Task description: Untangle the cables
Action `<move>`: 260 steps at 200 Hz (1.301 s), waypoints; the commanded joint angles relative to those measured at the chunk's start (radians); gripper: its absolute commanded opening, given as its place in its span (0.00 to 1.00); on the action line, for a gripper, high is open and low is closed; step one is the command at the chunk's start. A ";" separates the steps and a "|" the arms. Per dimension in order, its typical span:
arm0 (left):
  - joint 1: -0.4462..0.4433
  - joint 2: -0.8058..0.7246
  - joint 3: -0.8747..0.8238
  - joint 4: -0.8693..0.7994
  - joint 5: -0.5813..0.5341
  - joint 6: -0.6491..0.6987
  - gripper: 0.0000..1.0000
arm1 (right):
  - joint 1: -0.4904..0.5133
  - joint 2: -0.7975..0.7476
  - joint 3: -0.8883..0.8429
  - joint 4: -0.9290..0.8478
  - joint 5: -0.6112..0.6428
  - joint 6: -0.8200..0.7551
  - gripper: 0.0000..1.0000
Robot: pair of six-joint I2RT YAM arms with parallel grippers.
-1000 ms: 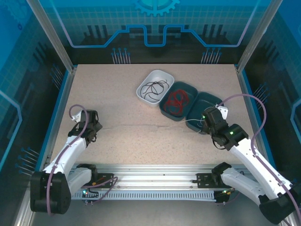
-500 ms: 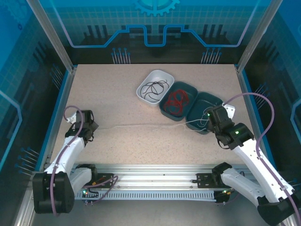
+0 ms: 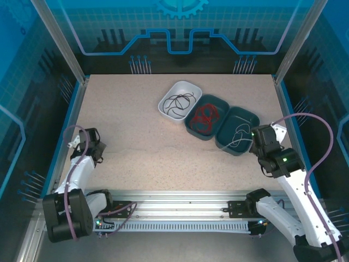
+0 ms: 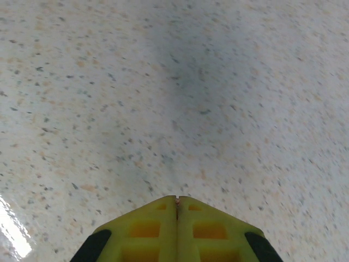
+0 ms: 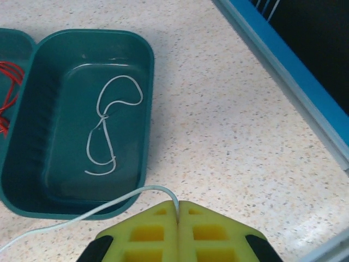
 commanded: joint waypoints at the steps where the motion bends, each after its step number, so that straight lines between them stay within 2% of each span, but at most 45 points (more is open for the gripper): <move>1: 0.027 0.016 -0.004 0.043 0.034 -0.037 0.00 | -0.029 -0.023 0.046 -0.081 0.071 0.002 0.00; 47: 0.038 0.025 -0.004 0.064 0.070 -0.050 0.00 | -0.051 -0.085 0.061 -0.069 0.031 -0.021 0.00; 91: 0.010 0.009 0.026 0.086 0.230 -0.002 0.00 | -0.042 -0.075 0.083 0.060 -0.213 -0.110 0.00; 109: -0.042 -0.016 0.041 0.078 0.277 0.007 0.00 | -0.014 -0.043 0.121 0.107 -0.318 -0.128 0.00; 151: -0.187 -0.056 0.071 0.062 0.360 0.028 0.00 | 0.171 0.025 0.225 0.193 -0.357 -0.174 0.00; 177: -0.261 -0.063 0.063 0.084 0.416 0.019 0.00 | 0.232 0.100 0.279 0.264 -0.483 -0.239 0.00; 212: -0.354 -0.038 0.054 0.092 0.447 0.018 0.00 | 0.272 0.177 0.295 0.374 -0.573 -0.294 0.00; 260: -0.523 0.045 0.084 0.120 0.478 0.025 0.00 | 0.276 0.252 0.271 0.506 -0.686 -0.301 0.00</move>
